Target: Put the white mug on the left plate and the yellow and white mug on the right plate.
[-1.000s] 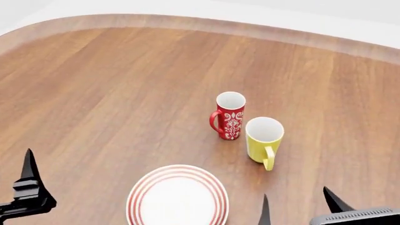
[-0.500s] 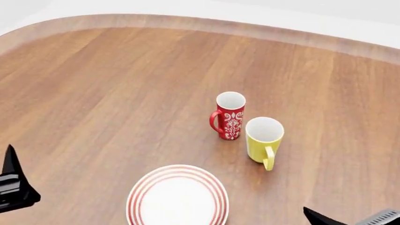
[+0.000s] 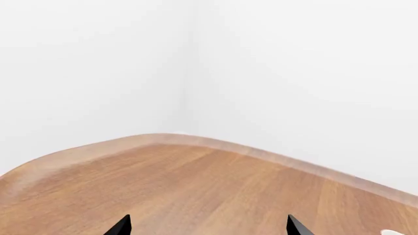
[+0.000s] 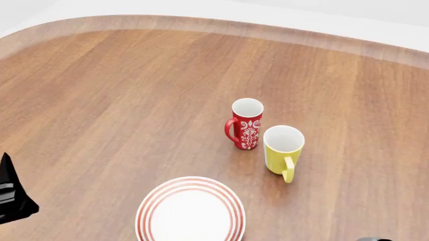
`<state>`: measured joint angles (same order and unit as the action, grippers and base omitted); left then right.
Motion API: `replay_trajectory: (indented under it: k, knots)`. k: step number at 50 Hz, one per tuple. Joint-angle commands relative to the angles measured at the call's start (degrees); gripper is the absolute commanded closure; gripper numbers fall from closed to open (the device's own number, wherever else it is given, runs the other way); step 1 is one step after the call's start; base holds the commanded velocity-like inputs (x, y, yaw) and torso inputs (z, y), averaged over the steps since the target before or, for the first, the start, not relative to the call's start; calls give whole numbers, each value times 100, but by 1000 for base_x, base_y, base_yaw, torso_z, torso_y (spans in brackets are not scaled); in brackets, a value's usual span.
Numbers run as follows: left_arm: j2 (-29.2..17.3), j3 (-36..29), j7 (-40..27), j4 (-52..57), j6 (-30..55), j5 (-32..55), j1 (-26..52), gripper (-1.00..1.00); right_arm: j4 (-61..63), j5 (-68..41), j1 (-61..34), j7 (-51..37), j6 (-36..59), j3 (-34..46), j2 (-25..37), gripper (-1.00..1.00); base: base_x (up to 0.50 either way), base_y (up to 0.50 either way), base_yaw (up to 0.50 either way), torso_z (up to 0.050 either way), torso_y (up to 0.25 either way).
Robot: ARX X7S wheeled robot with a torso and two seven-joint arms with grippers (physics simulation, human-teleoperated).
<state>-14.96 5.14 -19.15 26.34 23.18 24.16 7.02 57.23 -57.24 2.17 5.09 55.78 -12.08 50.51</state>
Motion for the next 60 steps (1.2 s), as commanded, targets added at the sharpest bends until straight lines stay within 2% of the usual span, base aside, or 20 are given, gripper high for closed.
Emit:
replay_trajectory:
  k: [1, 12, 26, 47, 60]
  knots:
    - [-9, 32, -39, 27, -30, 51, -6, -100, -431, -122, -790, 261, 65, 792, 348, -100, 0, 0, 0, 0, 0]
    - [-35, 34, -64, 173, -44, 103, -89, -100, -1425, 487, -1738, 891, -30, 1720, 57, -100, 0, 0, 0, 0, 0]
    - [-85, 123, -105, 257, -46, 205, -146, -100, -2214, 1214, -2207, 1303, -239, 2725, -424, -100, 0, 0, 0, 0, 0]
    - [-155, 125, -174, 356, -3, 275, -134, -100, -2724, 2054, -2669, 1884, -381, 4009, -684, -100, 0, 0, 0, 0, 0]
    - [-179, 120, -203, 331, -9, 298, -123, -100, -2880, 2174, -3127, 2138, -225, 4342, -790, -100, 0, 0, 0, 0, 0]
